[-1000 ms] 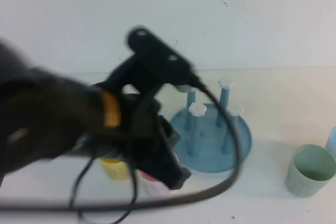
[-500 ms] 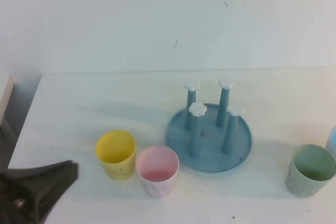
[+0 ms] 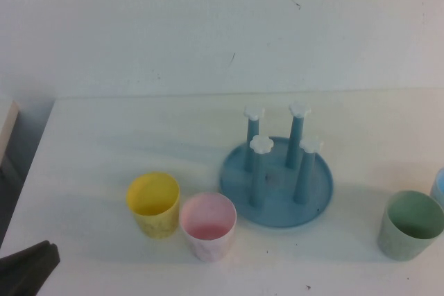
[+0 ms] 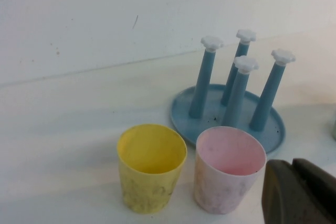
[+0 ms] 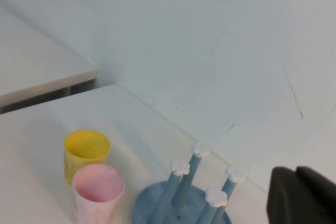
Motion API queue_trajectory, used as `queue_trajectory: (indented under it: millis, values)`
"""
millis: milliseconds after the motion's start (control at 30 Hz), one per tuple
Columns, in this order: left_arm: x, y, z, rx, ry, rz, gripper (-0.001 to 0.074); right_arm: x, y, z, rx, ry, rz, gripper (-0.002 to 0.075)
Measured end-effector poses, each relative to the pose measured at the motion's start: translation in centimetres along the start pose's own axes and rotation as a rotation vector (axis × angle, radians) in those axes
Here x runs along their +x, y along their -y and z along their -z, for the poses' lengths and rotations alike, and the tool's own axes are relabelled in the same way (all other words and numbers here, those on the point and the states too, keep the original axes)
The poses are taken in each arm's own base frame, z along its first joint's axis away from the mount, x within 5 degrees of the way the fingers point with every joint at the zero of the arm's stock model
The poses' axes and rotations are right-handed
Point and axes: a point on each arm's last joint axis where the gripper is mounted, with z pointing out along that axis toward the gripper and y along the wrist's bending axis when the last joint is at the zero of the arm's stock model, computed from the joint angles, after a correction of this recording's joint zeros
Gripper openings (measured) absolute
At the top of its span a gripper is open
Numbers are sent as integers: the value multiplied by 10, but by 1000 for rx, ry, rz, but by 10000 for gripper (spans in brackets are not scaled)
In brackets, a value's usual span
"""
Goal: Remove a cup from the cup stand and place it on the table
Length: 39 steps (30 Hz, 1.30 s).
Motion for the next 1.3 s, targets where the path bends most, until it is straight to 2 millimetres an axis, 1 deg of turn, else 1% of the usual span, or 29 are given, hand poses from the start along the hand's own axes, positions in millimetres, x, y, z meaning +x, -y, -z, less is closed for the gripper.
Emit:
queue_trajectory:
  millis: [133, 300, 433, 500, 667, 767, 833, 933, 1000, 1100, 1200, 1300]
  values:
    - [2, 0, 0, -1, -5, 0, -1, 1, 1, -1, 7, 2, 14, -1]
    - [4, -1, -1, -1, -9, 1, -1, -2, 5, -1, 53, 40, 4, -1]
    - [4, -1, -1, -1, -9, 1, -1, -4, 5, 0, 45, 61, -3, -1]
    - [4, -1, -1, -1, -9, 1, -1, -4, 3, 0, 20, 67, -1, -1]
    - [4, -1, -1, -1, -9, 1, -1, -2, -10, 1, -123, 45, 14, -1]
    - [4, -1, -1, -1, -9, 3, -1, 4, -17, 2, -202, -17, 35, -1]
    - [4, -1, -1, -1, -9, 6, -1, 13, -17, 3, -201, -110, 48, -1]
    - [4, -1, -1, -1, -9, 6, -1, 31, -12, 1, -152, -246, 56, -1]
    - [4, -1, -1, -1, -9, 6, -1, 38, -8, 1, -79, -256, 83, -1]
    - [4, -1, -1, -1, -9, 6, -1, 41, -5, 8, 76, -177, 159, -1]
    - [4, -1, -1, -1, -9, 6, -1, 43, -11, 25, 248, -51, 237, -1]
    - [4, -1, -1, -1, -9, 6, -1, 53, -19, 41, 378, 18, 319, -1]
